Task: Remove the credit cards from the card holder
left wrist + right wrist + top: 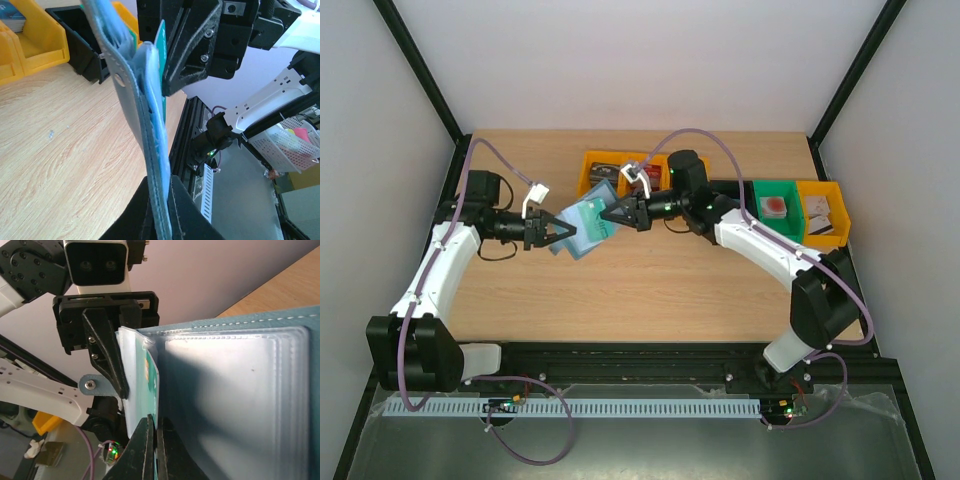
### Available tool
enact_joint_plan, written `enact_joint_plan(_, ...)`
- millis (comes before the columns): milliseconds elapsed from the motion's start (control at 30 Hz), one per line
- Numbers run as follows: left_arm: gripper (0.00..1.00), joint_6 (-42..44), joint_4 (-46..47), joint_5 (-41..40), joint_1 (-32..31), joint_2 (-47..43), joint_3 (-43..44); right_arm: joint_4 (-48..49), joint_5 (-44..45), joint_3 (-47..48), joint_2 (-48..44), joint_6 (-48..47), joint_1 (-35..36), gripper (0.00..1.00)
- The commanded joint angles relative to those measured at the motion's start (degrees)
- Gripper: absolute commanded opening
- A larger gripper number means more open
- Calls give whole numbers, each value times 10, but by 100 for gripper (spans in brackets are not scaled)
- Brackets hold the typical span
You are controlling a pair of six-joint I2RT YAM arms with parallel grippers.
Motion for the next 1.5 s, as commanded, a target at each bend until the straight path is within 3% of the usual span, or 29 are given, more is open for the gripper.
enact_joint_plan(0,2,5,-3,21,-3,-12,1,-57,38,33,-21,-51,-18,2)
enact_joint_plan(367,2,-30,28,-3,-3,-13,-5,-101,73,33,-64,-69,-98,2)
enact_joint_plan(567,2,-33,30,-5,-2,-13,-5,-51,92,1,-95,-8,-167,2)
enact_joint_plan(667,2,-36,32,-6,-2,-14,-5,-9,158,-28,-110,63,-202,2)
enact_joint_plan(833,2,-38,34,-7,-2,-18,-6,-43,406,-71,-133,293,-285,2)
enact_joint_plan(1000,2,-42,37,-6,-2,-19,-8,94,582,-221,-205,478,-296,2)
enact_joint_plan(1100,2,-44,40,-5,-3,-20,-9,99,660,-252,-207,547,-295,2)
enact_joint_plan(1467,2,-49,44,-4,-3,-22,-11,103,729,-273,-95,736,-273,1)
